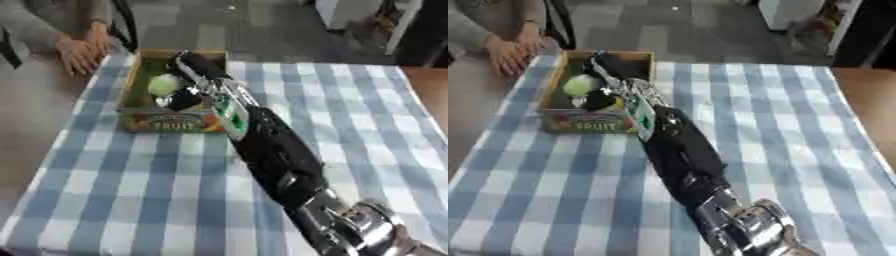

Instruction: Pick up objects on the table and place them in the box.

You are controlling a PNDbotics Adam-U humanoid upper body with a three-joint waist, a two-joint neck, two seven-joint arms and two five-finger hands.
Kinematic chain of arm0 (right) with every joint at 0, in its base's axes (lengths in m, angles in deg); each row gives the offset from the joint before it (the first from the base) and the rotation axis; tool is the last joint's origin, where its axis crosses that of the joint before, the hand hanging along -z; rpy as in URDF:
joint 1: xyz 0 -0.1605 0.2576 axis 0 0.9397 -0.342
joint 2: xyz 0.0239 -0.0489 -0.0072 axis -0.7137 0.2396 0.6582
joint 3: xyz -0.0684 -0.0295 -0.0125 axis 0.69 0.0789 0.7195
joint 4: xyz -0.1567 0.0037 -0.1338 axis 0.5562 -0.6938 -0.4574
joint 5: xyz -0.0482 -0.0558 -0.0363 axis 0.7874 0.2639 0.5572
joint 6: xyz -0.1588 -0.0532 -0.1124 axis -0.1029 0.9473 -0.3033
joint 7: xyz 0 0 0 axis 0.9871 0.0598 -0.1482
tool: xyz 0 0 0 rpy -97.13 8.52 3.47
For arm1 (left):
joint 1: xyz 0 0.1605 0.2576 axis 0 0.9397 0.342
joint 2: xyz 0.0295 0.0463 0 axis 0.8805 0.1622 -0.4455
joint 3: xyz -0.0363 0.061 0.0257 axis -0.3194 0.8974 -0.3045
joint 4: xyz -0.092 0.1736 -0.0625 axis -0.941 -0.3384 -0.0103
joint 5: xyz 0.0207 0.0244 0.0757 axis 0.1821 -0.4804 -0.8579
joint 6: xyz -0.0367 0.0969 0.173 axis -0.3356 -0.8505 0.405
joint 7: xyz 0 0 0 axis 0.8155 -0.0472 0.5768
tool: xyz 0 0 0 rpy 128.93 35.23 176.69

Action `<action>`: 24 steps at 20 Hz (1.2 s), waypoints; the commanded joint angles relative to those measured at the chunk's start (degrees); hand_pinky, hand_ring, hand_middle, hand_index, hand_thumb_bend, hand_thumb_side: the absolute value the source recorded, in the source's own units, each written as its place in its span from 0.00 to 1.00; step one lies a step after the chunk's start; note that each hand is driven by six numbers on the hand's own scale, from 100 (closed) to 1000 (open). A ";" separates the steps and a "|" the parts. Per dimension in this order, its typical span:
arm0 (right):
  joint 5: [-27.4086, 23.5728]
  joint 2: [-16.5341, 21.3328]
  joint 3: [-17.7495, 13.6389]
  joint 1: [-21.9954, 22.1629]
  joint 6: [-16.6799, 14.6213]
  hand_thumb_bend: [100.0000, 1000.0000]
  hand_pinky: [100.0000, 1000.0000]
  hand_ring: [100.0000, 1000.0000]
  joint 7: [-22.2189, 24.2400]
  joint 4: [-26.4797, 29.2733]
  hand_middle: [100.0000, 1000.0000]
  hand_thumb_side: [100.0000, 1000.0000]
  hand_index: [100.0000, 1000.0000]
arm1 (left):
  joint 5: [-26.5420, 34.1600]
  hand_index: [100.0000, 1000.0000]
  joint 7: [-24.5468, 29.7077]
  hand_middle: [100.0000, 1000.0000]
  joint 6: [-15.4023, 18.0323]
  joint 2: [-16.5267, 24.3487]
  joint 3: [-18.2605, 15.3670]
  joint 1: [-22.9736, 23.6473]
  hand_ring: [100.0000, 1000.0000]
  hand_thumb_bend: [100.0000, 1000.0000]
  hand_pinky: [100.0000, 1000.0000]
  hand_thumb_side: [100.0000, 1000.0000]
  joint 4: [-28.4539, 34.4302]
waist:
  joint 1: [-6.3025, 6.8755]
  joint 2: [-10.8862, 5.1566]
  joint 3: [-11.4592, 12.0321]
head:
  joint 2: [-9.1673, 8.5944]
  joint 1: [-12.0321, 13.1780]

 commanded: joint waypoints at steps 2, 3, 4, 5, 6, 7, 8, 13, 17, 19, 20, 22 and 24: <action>6.56 -1.85 -1.47 -0.50 2.91 0.02 0.26 0.32 -6.48 0.48 0.28 0.24 0.39 | 0.62 0.59 0.51 0.53 0.05 0.10 0.20 -1.12 0.48 0.00 0.55 0.13 1.11 | 0.63 -0.18 0.85 | -1.02 -1.06; 7.75 -2.05 -1.81 -0.41 3.49 0.03 0.26 0.33 -7.55 0.40 0.28 0.24 0.39 | 0.69 0.59 0.58 0.53 0.05 0.03 0.26 -1.27 0.48 0.00 0.55 0.12 1.11 | 0.67 -0.05 1.18 | -1.15 -1.25; 8.80 -2.13 -2.27 -0.36 4.16 0.03 0.27 0.33 -8.49 0.32 0.29 0.24 0.39 | 0.76 0.59 0.67 0.53 0.07 -0.02 0.33 -1.42 0.48 0.00 0.55 0.12 1.11 | 0.73 0.09 1.60 | -1.27 -1.45; 9.67 -2.16 -2.66 -0.35 4.73 0.05 0.27 0.34 -9.21 0.20 0.29 0.24 0.40 | 0.83 0.59 0.74 0.53 0.08 -0.05 0.38 -1.53 0.48 0.00 0.55 0.12 1.11 | 0.76 0.19 1.95 | -1.35 -1.62; 10.43 -2.05 -3.17 -0.38 5.42 0.05 0.27 0.34 -9.92 0.14 0.29 0.24 0.40 | 0.90 0.59 0.82 0.53 0.10 -0.07 0.43 -1.64 0.48 0.00 0.55 0.12 1.11 | 0.79 0.29 2.38 | -1.46 -1.85; 11.13 -1.92 -3.60 -0.47 6.03 0.06 0.28 0.35 -10.53 0.03 0.30 0.24 0.40 | 0.96 0.59 0.88 0.53 0.13 -0.08 0.45 -1.72 0.48 0.00 0.55 0.12 1.11 | 0.80 0.36 2.73 | -1.57 -2.00; 11.85 -1.64 -4.01 -0.63 6.61 0.06 0.28 0.35 -11.10 -0.08 0.30 0.24 0.40 | 1.00 0.59 0.93 0.53 0.14 -0.06 0.46 -1.77 0.48 0.00 0.55 0.12 1.11 | 0.79 0.42 3.11 | -1.64 -2.07; 14.15 0.12 -5.70 -2.04 8.56 0.09 0.30 0.37 -13.08 -0.30 0.32 0.23 0.41 | 1.07 0.59 0.99 0.53 0.20 0.01 0.41 -1.79 0.48 0.00 0.55 0.12 1.11 | 0.69 0.47 4.02 | -1.75 -2.07; 12.72 2.15 -6.03 -4.56 8.31 0.10 0.30 0.37 -13.27 -0.05 0.32 0.22 0.41 | 0.98 0.59 0.87 0.53 0.13 0.11 0.32 -1.78 0.48 0.00 0.55 0.12 1.11 | 0.26 0.40 3.94 | -1.85 -1.80; 11.88 3.11 -6.08 -5.93 8.31 0.11 0.30 0.37 -13.29 -0.05 0.33 0.21 0.42 | 0.91 0.59 0.84 0.53 0.06 0.17 0.32 -1.77 0.48 0.00 0.55 0.12 1.11 | -0.05 0.33 3.82 | -1.86 -1.65; 11.66 3.48 -6.13 -6.48 8.43 0.12 0.31 0.38 -13.33 -0.16 0.35 0.21 0.44 | 0.87 0.59 0.83 0.53 0.00 0.18 0.35 -1.77 0.48 0.00 0.55 0.13 1.11 | -0.19 0.31 3.80 | -1.92 -1.62; 11.70 3.98 -6.27 -7.10 8.64 0.13 0.35 0.42 -13.19 -0.64 0.41 0.22 0.48 | 0.82 0.59 0.85 0.53 -0.08 0.17 0.40 -1.80 0.48 0.00 0.55 0.13 1.11 | -0.40 0.28 3.86 | -2.03 -1.57; 12.41 4.46 -6.49 -7.34 8.62 0.17 0.38 0.46 -12.56 -1.44 0.44 0.14 0.50 | 0.79 0.59 0.87 0.53 -0.10 0.21 0.42 -1.84 0.48 0.00 0.55 0.12 1.11 | -0.54 0.28 4.14 | -2.13 -1.58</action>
